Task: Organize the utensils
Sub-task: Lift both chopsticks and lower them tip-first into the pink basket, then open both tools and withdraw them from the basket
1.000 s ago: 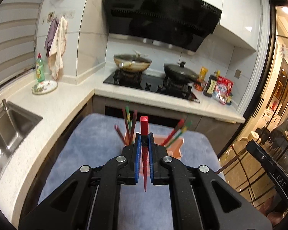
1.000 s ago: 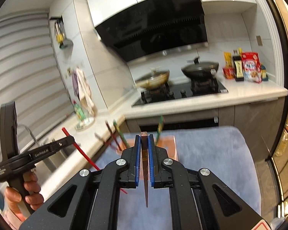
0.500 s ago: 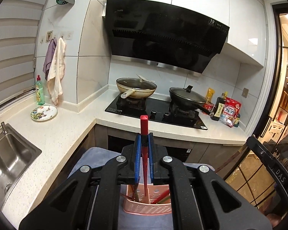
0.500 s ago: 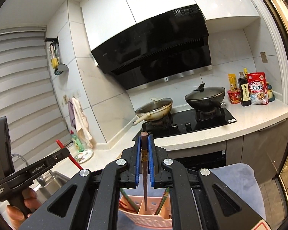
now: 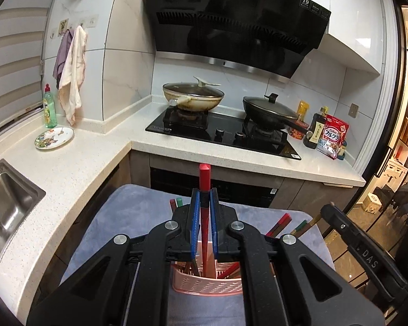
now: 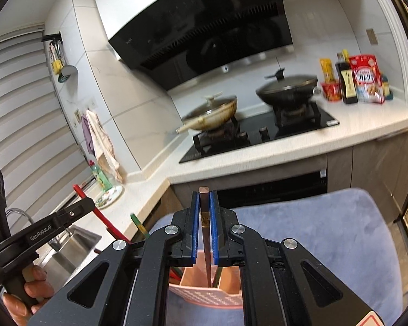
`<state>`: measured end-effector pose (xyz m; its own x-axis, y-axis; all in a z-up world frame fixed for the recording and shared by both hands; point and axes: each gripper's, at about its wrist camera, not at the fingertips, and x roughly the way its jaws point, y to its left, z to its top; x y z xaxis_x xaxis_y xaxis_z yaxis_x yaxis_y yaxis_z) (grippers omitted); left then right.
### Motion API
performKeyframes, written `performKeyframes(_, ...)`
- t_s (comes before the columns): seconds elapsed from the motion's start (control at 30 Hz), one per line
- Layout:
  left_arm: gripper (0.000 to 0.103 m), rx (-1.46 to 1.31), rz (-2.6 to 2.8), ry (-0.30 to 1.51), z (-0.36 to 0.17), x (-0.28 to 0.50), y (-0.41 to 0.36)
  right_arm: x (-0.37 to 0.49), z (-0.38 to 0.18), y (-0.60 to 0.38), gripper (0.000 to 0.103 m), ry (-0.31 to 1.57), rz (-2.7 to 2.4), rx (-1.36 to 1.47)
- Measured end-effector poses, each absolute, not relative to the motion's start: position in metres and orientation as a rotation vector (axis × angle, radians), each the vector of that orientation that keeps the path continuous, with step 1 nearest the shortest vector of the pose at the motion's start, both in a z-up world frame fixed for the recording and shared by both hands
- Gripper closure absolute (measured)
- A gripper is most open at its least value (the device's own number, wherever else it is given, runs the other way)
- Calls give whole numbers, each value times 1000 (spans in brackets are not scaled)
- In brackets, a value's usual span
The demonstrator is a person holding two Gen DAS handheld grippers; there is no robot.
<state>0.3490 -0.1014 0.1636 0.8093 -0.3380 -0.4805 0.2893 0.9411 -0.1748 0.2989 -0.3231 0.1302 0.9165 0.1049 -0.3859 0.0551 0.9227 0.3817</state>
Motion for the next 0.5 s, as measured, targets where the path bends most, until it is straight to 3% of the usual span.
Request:
performKeyframes(0.2,95,-87,-331,548,153,347,-103,294,121,-319,93,430,29,393)
performKeyframes(0.4,67,-89,-296,525,157,331,-96,275,129,-322,79,414,17,402)
performKeyframes(0.5,61,-77,-282,514,160,319,-92,264,132,-319,75,419,17,379)
